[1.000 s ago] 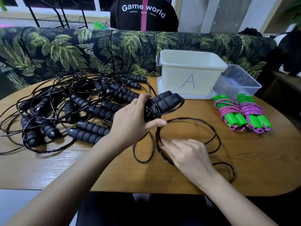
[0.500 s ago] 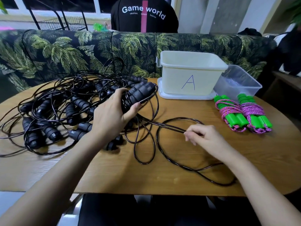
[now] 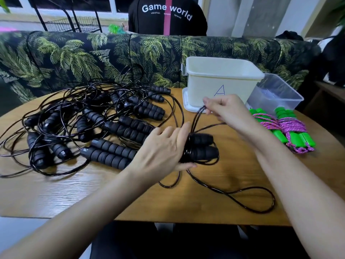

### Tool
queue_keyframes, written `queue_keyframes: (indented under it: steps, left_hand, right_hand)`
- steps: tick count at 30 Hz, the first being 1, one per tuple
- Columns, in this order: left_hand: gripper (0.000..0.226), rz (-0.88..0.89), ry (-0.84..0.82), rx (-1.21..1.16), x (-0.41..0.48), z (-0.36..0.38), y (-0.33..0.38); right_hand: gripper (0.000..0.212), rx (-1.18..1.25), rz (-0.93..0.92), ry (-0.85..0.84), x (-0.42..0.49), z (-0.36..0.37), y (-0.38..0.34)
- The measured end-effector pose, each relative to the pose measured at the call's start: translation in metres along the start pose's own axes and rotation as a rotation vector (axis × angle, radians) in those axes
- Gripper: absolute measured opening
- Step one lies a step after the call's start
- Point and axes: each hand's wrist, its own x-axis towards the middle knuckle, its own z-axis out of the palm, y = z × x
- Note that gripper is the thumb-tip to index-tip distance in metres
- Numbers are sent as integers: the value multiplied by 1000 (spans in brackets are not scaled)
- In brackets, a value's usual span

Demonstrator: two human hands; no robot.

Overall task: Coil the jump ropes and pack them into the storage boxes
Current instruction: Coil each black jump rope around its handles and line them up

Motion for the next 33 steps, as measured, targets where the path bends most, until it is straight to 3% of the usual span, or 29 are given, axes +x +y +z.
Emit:
queue_keyframes:
  steps: [6,9,14,20,26,29,33]
  left_hand:
    - [93,-252,-59,81,7,2,-12]
    - [94,-309,-86,64,9,-3,-14]
    - [96,-379,-93,-34,12,-10,-15]
    - [100,-453,-92,-179,11,-17,-12]
    - [96,-456,-36,-333,5,-23,-10]
    - [95,-436,-38,-392,3,-27,-9]
    - [96,-434,-80,-463,3,-29,-9]
  right_hand:
    - [39,-325,-259,51,-64,34,-23]
    - [38,-383,-282,69,-82,38,-15]
    - [53,-242,-175,41,-87,36,-6]
    - [21,58,-23,-35,-86,37,-2]
    - [13,191,70,-80,-81,42,0]
    - [17,175,59,-27,-80,45,-2]
    - [17,6,100,190,-75,45,-8]
